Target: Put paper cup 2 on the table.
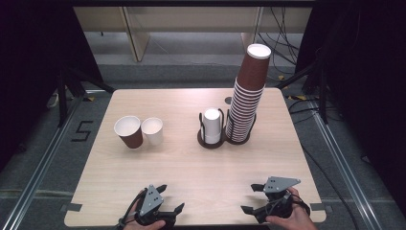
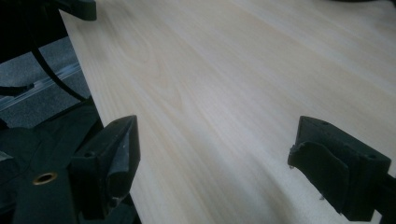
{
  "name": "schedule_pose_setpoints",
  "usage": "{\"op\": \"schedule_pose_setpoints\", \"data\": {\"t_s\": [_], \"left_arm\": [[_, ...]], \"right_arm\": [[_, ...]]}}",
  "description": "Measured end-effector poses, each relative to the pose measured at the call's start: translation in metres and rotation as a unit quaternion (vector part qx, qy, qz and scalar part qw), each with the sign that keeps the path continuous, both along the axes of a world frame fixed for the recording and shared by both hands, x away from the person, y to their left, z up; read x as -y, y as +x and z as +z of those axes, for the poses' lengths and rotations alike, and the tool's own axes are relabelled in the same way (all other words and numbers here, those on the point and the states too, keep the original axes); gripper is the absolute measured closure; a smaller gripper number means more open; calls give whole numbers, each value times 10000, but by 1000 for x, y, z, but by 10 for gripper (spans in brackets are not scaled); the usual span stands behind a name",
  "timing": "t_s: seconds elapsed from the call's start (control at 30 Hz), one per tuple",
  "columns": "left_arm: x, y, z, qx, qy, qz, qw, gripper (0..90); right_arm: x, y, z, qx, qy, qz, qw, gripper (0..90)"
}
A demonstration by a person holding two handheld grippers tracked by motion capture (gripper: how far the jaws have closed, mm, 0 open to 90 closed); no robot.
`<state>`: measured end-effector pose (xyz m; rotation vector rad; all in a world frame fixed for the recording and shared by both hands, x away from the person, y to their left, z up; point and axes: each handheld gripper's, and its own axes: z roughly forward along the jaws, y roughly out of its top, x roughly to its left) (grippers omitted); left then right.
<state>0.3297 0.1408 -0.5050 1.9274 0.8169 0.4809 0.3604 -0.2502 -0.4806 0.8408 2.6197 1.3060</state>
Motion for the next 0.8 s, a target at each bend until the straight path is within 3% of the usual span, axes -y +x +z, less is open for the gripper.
{"op": "schedule_pose_setpoints", "data": {"t_s": [0.07, 0.1, 0.23, 0.4, 0.8], "left_arm": [[0, -1, 1, 36, 37, -25, 10000, 148], [0, -2, 1, 24, 132, -50, 9999, 148], [1, -3, 2, 33, 115, -85, 9999, 148], [3, -4, 4, 123, 166, -166, 9996, 147], [3, -3, 4, 132, 131, -175, 9997, 148]], "right_arm": [[0, -1, -1, 32, -37, 5, 10000, 158], [1, -6, -4, -108, -76, 4, 9999, 158], [1, -10, -8, -96, -173, 36, 9998, 159], [3, -11, -8, -129, -184, 38, 9997, 159], [3, -11, -10, -196, -184, 35, 9996, 158]]}}
